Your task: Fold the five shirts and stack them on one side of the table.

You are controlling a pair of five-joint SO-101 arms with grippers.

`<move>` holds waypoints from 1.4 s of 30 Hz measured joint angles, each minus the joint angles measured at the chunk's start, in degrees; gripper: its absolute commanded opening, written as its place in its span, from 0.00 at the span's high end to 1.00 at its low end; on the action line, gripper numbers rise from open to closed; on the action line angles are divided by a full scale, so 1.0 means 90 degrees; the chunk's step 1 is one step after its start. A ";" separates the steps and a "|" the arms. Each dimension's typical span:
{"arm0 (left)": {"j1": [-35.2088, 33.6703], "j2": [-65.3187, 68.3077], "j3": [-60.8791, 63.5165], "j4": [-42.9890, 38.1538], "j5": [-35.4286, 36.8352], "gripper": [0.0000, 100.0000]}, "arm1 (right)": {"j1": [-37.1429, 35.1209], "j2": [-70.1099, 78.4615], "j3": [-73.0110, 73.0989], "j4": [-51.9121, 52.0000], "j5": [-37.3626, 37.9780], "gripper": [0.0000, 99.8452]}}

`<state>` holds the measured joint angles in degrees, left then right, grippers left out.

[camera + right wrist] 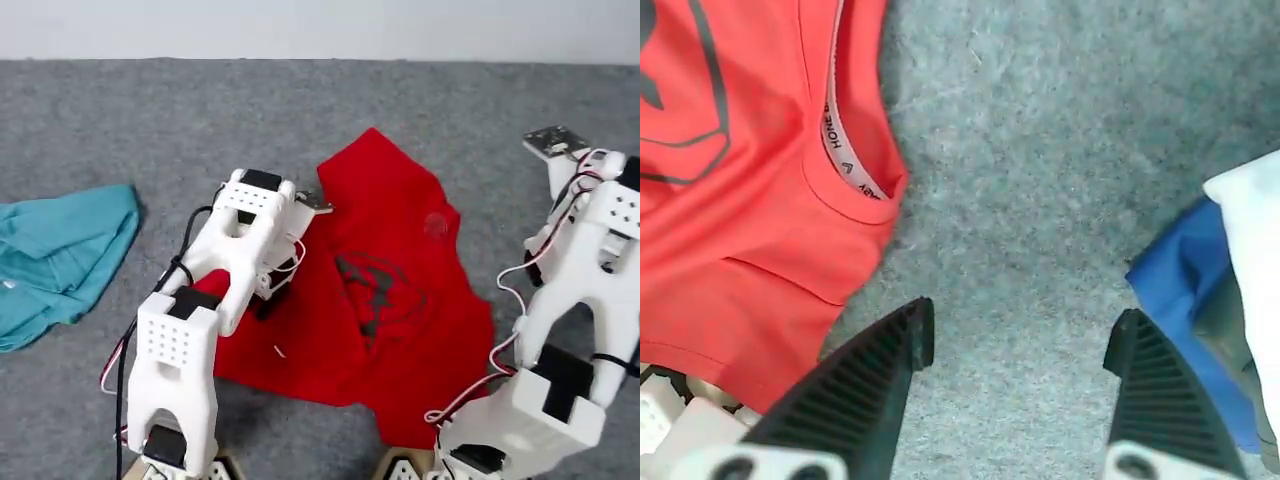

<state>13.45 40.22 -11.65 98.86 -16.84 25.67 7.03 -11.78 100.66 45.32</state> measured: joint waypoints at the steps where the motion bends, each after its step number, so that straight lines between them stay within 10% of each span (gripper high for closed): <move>1: 0.0010 0.0029 0.0000 0.0000 0.0000 0.99 | 0.0000 0.0000 0.0000 0.0000 0.0000 0.71; 21: -0.1328 -0.2422 0.2374 -0.0010 0.0020 0.99 | -0.0107 0.0000 0.0000 0.0000 -0.0010 0.71; 35: -0.1573 -0.7033 0.3897 -0.0010 0.0234 0.78 | -0.2842 0.0000 0.0000 0.0000 -0.0410 0.50; 42: -0.1993 -0.7726 0.3897 0.0010 0.0449 0.80 | -0.4132 0.0088 0.0000 -0.0742 -0.0410 0.57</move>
<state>-4.48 -29.32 23.43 98.95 -12.79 -11.52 7.82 -11.78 93.98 41.63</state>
